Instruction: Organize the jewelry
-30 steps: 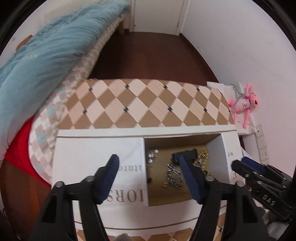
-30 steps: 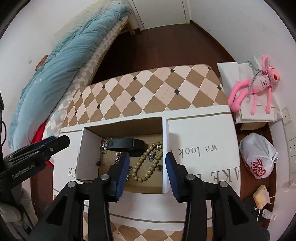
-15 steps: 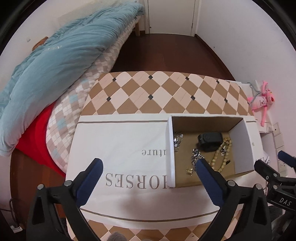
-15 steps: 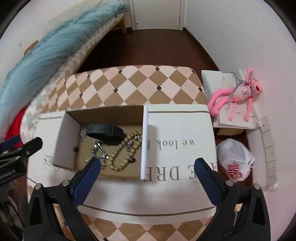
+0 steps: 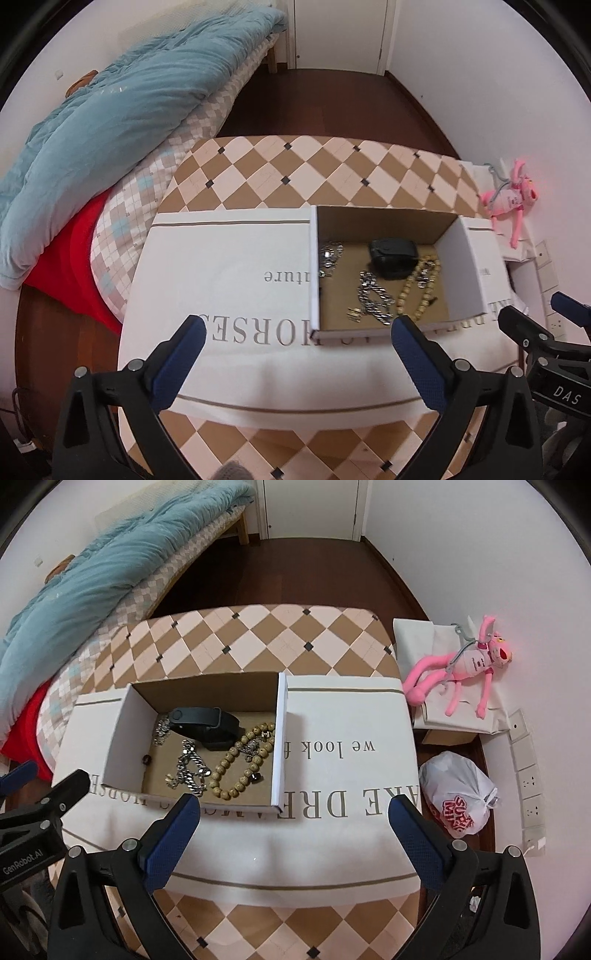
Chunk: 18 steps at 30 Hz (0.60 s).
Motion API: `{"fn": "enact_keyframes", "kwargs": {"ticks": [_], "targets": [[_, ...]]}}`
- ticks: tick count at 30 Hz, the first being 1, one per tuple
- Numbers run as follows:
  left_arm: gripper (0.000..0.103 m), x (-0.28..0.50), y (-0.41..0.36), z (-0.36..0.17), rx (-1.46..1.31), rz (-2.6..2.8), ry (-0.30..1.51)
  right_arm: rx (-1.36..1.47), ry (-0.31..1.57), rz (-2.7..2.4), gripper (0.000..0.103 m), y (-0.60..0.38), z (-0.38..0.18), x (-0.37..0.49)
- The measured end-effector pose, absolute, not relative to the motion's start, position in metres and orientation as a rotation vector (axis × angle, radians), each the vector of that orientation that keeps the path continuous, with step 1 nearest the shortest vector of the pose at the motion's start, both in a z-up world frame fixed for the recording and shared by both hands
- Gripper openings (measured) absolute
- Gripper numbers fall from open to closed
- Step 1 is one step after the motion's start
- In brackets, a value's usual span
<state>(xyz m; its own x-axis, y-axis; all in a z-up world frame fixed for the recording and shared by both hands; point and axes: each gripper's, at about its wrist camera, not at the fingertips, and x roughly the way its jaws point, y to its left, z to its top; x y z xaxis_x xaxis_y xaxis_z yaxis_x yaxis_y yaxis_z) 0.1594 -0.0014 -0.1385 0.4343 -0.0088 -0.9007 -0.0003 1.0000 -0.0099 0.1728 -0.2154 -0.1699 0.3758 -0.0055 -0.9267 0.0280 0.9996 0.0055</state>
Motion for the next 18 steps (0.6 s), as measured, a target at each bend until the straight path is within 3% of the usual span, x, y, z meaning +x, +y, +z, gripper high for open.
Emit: {"fn": "enact_keyframes", "kwargs": {"ticks": [18], "targets": [[0.103, 0.078, -0.007, -0.011, -0.019, 0.025, 0.956, 0.033, 0.952, -0.033, 0.103, -0.216, -0.023, 0.084]]}}
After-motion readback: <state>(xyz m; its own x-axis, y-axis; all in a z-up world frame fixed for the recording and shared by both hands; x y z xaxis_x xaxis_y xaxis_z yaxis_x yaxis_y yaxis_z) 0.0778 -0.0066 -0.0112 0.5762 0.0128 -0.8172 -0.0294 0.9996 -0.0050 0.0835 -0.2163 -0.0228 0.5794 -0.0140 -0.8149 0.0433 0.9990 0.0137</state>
